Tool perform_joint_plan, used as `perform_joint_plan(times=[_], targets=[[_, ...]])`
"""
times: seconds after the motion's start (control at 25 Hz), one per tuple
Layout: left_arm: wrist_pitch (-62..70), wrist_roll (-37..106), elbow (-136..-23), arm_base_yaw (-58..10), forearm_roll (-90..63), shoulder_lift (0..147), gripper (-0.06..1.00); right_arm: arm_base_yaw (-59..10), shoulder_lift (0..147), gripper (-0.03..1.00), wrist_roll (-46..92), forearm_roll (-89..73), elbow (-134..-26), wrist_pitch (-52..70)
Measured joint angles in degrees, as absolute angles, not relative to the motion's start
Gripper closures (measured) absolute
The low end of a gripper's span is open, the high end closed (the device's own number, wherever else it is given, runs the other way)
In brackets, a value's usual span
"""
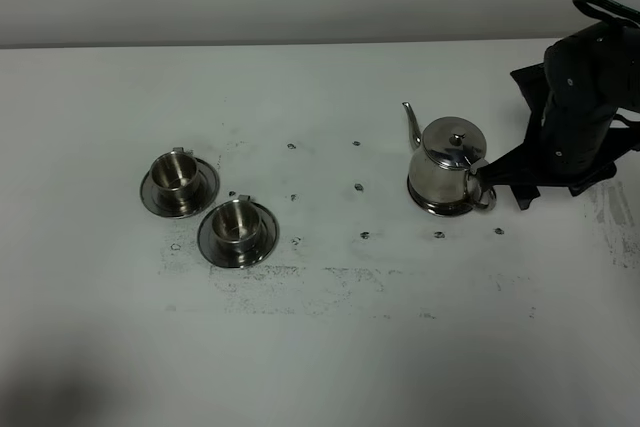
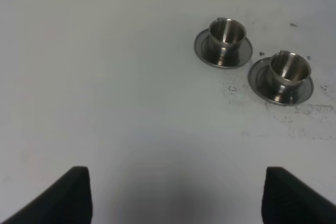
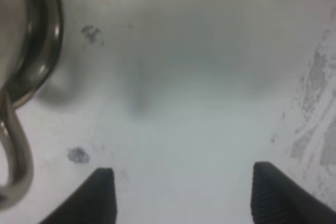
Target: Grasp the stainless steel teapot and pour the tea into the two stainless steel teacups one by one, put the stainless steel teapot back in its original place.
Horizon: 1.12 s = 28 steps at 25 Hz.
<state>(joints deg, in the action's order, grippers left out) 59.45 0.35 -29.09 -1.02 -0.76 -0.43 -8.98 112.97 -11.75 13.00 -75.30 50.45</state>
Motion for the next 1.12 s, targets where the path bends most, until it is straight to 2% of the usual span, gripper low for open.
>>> perform_joint_plan(times=[0.4, 1.12], targets=[[59.45, 0.40, -29.09, -1.02, -0.76, -0.43, 0.30, -9.56, 112.38, 0.44, -11.75, 12.98, -71.93, 40.71], [59.45, 0.45, -29.09, -1.02, -0.76, -0.43, 0.30, -10.72, 112.38, 0.44, -11.75, 11.13, -71.27, 40.54]])
